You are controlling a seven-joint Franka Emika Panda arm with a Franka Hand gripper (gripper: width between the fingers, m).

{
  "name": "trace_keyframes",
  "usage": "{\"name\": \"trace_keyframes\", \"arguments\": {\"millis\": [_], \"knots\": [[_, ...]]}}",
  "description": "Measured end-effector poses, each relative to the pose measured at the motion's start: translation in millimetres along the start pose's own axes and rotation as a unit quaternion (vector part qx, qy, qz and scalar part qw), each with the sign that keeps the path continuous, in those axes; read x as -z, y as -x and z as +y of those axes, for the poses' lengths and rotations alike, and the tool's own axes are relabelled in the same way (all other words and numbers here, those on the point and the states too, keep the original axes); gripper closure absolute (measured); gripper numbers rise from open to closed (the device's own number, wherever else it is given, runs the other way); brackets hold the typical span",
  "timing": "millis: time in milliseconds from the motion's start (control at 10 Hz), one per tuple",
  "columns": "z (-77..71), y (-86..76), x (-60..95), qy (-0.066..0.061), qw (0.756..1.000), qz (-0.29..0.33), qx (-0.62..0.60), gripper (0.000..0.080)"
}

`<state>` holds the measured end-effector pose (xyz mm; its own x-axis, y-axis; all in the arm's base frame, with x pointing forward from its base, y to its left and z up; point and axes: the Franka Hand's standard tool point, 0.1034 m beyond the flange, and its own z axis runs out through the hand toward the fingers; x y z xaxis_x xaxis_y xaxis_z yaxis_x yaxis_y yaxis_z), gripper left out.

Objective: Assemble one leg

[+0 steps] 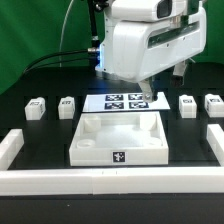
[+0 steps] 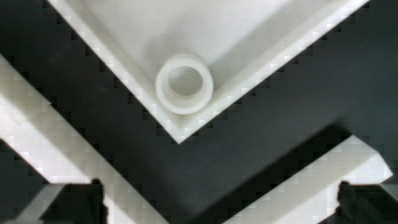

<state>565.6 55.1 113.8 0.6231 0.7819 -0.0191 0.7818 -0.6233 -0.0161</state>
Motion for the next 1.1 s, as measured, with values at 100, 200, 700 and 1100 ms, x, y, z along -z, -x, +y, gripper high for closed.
{"name": "trace_keyframes", "arguments": {"millis": [100, 200, 700, 1100], "knots": [[0.0, 0.0, -0.1, 0.0, 1.0, 0.0, 0.0, 0.015], [-0.2, 1.0, -0.8, 0.0, 1.0, 0.0, 0.003, 0.015], [-27.1, 41.9, -24.2, 0.006, 0.993, 0.004, 0.12, 0.015], [-25.5, 40.6, -24.0, 0.007, 0.993, 0.005, 0.122, 0.015]]}}
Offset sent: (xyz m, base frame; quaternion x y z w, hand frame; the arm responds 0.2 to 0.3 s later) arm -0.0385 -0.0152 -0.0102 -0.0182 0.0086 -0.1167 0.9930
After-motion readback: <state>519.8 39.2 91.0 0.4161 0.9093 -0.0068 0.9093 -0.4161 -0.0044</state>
